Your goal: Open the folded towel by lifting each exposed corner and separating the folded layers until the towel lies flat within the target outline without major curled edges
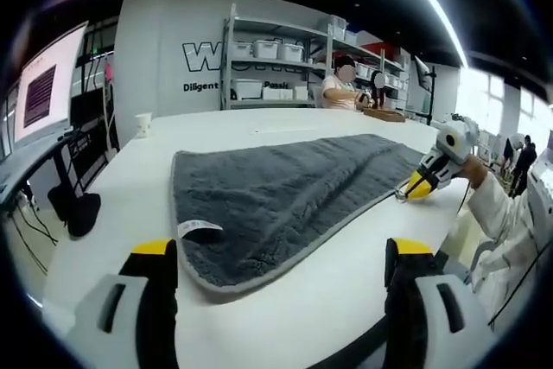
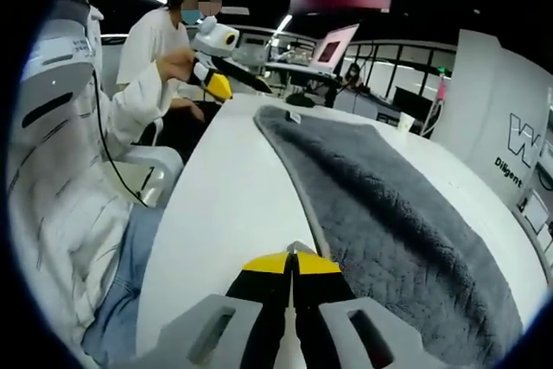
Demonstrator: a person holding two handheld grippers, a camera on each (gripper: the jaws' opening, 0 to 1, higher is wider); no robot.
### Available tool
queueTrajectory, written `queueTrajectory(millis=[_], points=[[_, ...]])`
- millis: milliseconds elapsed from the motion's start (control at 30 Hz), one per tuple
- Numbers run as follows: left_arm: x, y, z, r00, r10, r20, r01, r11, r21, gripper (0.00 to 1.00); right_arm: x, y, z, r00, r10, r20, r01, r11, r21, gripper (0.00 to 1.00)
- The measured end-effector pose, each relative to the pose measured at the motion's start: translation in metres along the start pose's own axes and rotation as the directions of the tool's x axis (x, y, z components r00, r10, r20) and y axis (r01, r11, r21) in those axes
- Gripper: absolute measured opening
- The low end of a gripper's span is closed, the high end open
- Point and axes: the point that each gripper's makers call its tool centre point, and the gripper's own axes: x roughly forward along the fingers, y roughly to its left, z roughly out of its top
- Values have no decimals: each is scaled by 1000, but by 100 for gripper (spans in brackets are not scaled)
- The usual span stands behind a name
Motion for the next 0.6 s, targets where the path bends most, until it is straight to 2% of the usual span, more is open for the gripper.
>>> queueTrajectory(millis=[200,600], points=[[2,0,-1,1000,2,-5,-2,1000,-3,98,-3,17,-1,999,41,-11,-41,999,-8,0],[11,-7,-5,1000,-15,-23,14,1000,-7,97,-9,34,-1,997,79,-8,-79,997,6,0]])
